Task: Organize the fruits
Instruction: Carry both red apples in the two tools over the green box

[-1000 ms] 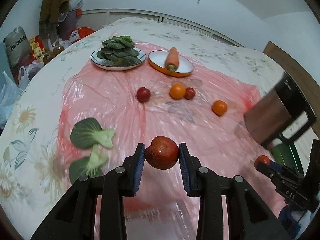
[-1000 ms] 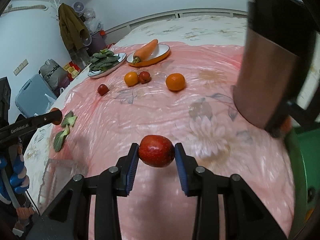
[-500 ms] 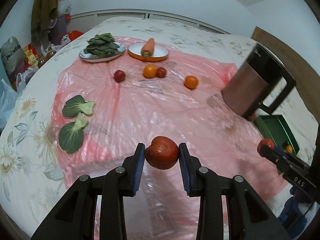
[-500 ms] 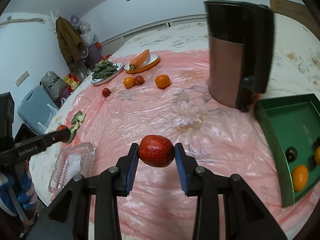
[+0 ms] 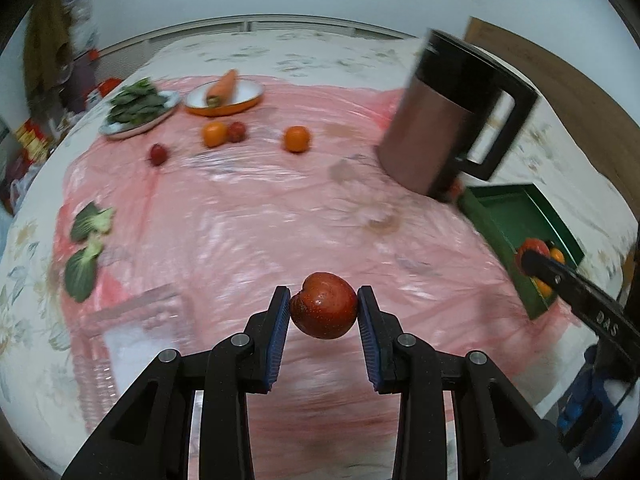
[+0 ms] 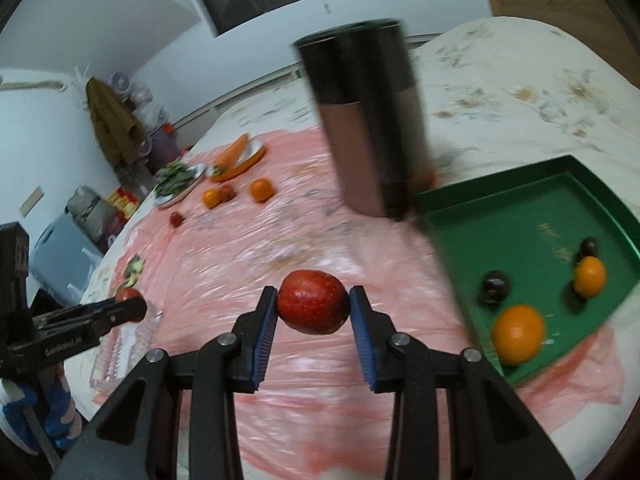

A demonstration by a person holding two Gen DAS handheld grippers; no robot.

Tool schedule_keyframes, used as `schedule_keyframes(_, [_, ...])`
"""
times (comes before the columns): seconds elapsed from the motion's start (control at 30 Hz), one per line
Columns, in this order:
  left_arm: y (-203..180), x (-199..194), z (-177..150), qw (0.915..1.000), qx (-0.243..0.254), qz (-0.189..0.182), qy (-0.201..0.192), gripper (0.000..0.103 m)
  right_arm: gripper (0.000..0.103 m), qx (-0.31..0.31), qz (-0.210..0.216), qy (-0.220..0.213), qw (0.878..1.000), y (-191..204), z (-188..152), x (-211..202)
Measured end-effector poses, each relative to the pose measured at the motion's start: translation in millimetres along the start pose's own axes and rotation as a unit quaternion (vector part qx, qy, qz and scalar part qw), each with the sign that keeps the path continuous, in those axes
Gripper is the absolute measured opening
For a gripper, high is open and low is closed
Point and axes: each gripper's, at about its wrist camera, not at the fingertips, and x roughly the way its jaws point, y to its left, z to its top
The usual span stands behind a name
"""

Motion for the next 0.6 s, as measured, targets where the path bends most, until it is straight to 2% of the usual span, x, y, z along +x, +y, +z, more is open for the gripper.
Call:
schedule_keyframes(0.3, [-89,21,21,0.9968,0.067,-0.044,0.007,0.029,0.036,0.053,-0.039,-0.029,0.997,-84,12,-17])
schedule_keyframes(0.6, [-159,48,35,0.99,0.126,-0.062,0.015,0.029,0.036,0.084,-0.062,-0.03,0.994,-136,7,-10])
